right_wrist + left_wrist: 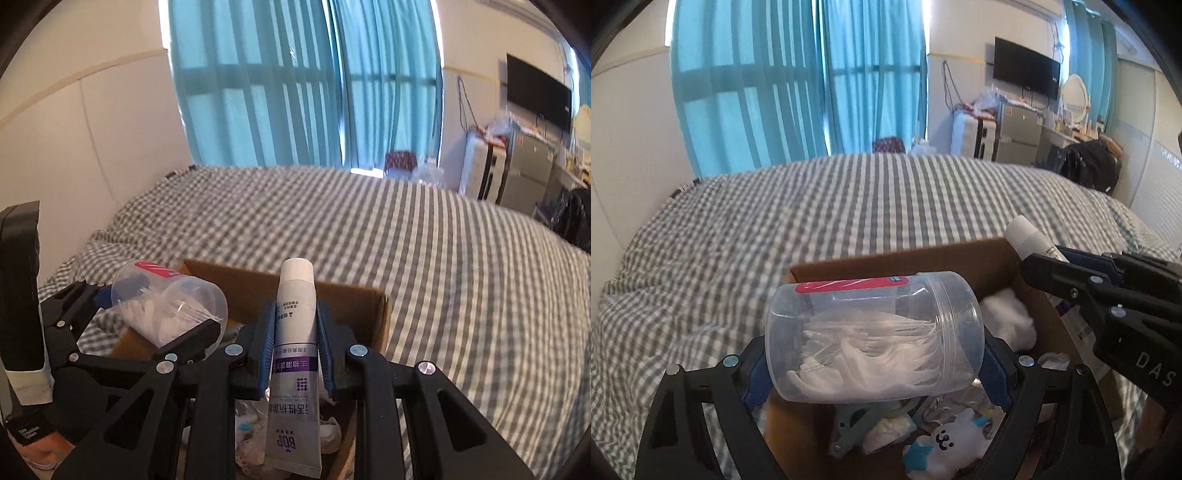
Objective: Organize objects
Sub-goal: 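Lower the tube and the clear jar into the box and open both tools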
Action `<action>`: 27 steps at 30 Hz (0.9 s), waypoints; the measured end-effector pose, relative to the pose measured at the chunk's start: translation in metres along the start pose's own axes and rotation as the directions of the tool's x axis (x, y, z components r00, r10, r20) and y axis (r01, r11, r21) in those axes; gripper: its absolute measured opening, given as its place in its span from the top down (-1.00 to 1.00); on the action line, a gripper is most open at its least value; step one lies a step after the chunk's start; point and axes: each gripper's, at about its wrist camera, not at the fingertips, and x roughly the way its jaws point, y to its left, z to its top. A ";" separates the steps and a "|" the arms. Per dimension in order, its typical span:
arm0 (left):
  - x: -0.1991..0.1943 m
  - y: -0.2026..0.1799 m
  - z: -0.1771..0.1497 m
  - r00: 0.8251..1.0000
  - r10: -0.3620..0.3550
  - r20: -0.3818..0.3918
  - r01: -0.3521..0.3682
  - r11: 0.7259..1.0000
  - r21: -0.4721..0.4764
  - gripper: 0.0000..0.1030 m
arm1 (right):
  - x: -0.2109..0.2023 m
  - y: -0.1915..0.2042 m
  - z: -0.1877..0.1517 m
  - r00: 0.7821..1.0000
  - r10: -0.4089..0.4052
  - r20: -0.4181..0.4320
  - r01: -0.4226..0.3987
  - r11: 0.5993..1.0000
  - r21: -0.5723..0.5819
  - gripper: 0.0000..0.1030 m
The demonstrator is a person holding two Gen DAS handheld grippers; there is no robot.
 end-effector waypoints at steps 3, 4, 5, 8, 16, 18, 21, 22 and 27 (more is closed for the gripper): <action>0.002 -0.002 -0.002 1.000 0.005 -0.011 -0.005 1.000 0.017 -0.77 | 0.007 -0.003 -0.007 1.000 0.012 -0.019 -0.012 1.000 -0.001 0.59; 0.003 -0.003 -0.002 1.000 0.001 -0.021 -0.001 1.000 0.023 -0.77 | 0.008 -0.003 -0.009 1.000 0.016 -0.024 -0.016 1.000 -0.002 0.58; 0.003 -0.006 -0.003 0.999 0.001 -0.032 -0.001 1.000 0.028 -0.77 | 0.010 -0.003 -0.011 0.999 0.020 -0.030 -0.020 1.000 -0.001 0.57; 0.004 -0.009 -0.003 0.999 0.013 -0.049 -0.011 0.999 0.040 -0.77 | 0.011 -0.004 -0.016 0.999 0.020 -0.046 -0.020 1.000 0.005 0.56; -0.015 -0.010 0.000 0.997 -0.010 -0.077 0.010 1.000 0.004 -0.79 | -0.015 0.005 -0.006 0.999 -0.003 -0.042 0.002 1.000 -0.017 -0.03; -0.032 -0.006 0.006 0.999 -0.001 -0.048 0.000 1.000 -0.023 -0.91 | -0.029 0.005 -0.002 0.999 -0.030 -0.031 0.030 0.999 -0.014 -0.04; -0.068 -0.007 0.016 0.999 0.023 0.036 -0.022 0.999 -0.023 -1.00 | -0.058 0.005 0.004 0.999 -0.040 -0.001 0.040 0.999 -0.009 -0.17; -0.077 -0.007 0.020 0.998 0.033 0.055 -0.032 0.999 -0.019 -1.00 | -0.069 0.006 0.006 0.999 -0.050 0.010 0.050 0.999 -0.010 -0.26; -0.142 -0.012 0.035 0.986 0.068 0.151 -0.069 0.998 -0.004 -1.00 | -0.136 0.014 0.019 0.992 -0.080 0.100 0.081 0.997 -0.007 -0.31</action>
